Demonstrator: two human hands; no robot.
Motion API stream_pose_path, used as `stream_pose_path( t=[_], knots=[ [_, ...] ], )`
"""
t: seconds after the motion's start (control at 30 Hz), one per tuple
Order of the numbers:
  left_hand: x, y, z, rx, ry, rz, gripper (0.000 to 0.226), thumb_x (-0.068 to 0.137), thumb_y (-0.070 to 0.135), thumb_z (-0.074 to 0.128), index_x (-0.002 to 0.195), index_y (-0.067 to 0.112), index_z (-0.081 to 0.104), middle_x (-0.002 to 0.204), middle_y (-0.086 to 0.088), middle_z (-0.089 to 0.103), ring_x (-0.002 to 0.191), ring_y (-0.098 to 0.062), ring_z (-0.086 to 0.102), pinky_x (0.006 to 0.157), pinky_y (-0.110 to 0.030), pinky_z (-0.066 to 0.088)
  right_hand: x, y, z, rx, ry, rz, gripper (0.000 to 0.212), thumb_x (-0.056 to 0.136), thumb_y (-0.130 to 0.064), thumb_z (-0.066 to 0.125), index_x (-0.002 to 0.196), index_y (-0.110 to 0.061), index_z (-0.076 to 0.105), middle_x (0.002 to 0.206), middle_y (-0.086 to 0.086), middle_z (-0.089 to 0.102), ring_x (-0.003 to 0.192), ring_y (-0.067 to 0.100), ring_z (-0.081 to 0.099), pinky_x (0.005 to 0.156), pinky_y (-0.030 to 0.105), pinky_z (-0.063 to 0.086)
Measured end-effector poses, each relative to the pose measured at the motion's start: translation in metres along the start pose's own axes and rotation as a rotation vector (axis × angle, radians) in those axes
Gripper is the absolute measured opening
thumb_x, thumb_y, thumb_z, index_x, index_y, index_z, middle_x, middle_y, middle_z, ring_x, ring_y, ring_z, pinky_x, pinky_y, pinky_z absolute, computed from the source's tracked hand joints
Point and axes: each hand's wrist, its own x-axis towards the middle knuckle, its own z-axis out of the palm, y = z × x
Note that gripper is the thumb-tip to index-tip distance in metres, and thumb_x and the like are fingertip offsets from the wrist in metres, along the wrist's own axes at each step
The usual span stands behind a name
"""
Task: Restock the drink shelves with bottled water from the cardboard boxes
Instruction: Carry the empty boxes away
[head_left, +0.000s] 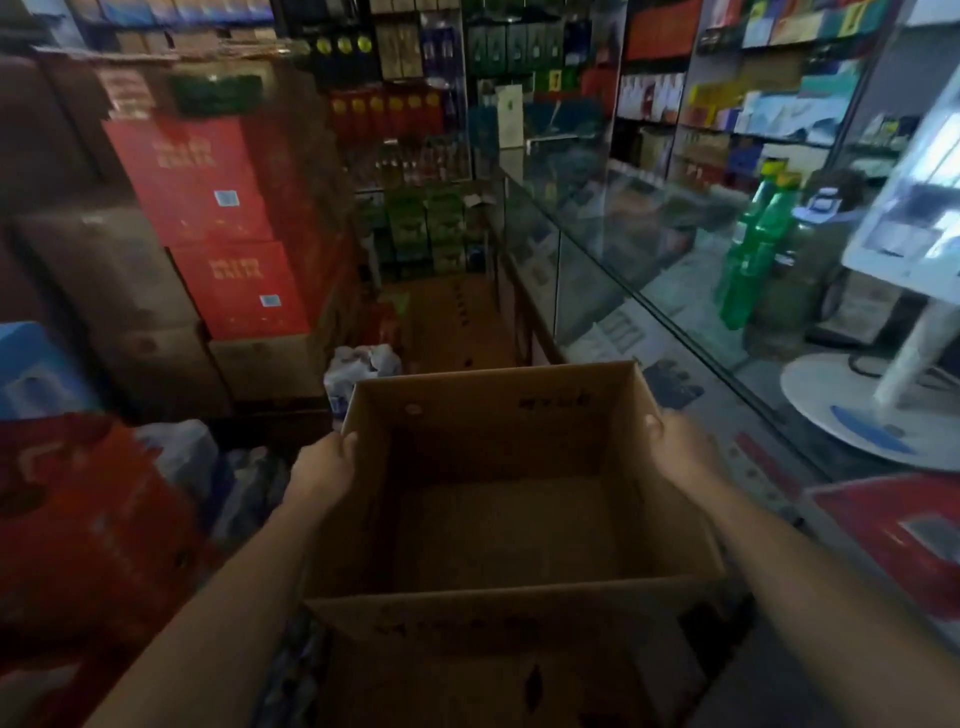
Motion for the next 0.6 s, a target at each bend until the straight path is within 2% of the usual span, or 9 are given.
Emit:
stream_pose_path(
  t=[0.17, 0.3, 0.43, 0.53, 0.6],
  knots=[
    [0.115, 0.034, 0.026, 0.021, 0.021, 0.015, 0.032, 0.102, 0.037, 0.032, 0.093, 0.013, 0.052, 0.082, -0.003, 0.052, 0.067, -0.015, 0.045, 0.066, -0.033, 0.037, 0.121, -0.021, 0.028, -0.038, 0.010, -0.030, 0.039, 0.104, -0.028, 0.031, 0.106, 0.001, 0.056, 0.097, 0.024, 0.063, 0.092, 0.038, 0.060, 0.065, 0.033, 0.034],
    [0.210, 0.046, 0.056, 0.053, 0.005, 0.019, 0.038, 0.102, 0.038, 0.030, 0.091, 0.011, 0.053, 0.080, -0.005, 0.055, 0.071, -0.021, 0.052, 0.067, -0.034, 0.041, 0.210, -0.038, 0.064, -0.027, 0.028, -0.006, 0.039, 0.103, -0.029, 0.033, 0.103, 0.000, 0.058, 0.094, 0.025, 0.063, 0.089, 0.037, 0.060, 0.064, 0.032, 0.035],
    [0.312, 0.047, 0.102, 0.071, -0.035, 0.045, 0.036, 0.103, 0.035, 0.029, 0.081, 0.014, 0.049, 0.076, -0.006, 0.056, 0.065, -0.015, 0.050, 0.060, -0.031, 0.037, 0.295, -0.048, 0.122, -0.037, 0.002, 0.023, 0.040, 0.103, -0.030, 0.033, 0.102, 0.001, 0.058, 0.082, 0.016, 0.056, 0.078, 0.031, 0.058, 0.063, 0.034, 0.041],
    [0.382, 0.048, 0.135, 0.101, -0.056, 0.050, 0.035, 0.103, 0.032, 0.030, 0.081, 0.014, 0.051, 0.070, 0.000, 0.052, 0.063, -0.013, 0.051, 0.054, -0.028, 0.032, 0.359, -0.054, 0.161, -0.040, -0.018, 0.027, 0.042, 0.104, -0.029, 0.031, 0.109, 0.004, 0.058, 0.092, 0.024, 0.063, 0.084, 0.036, 0.061, 0.068, 0.038, 0.044],
    [0.422, 0.046, 0.156, 0.092, -0.061, 0.017, 0.033, 0.103, 0.031, 0.031, 0.086, 0.012, 0.052, 0.071, 0.002, 0.052, 0.068, -0.018, 0.054, 0.056, -0.029, 0.034, 0.398, -0.061, 0.183, -0.033, -0.046, 0.032, 0.043, 0.104, -0.028, 0.031, 0.113, 0.005, 0.056, 0.098, 0.027, 0.063, 0.090, 0.039, 0.060, 0.071, 0.037, 0.042]
  ],
)
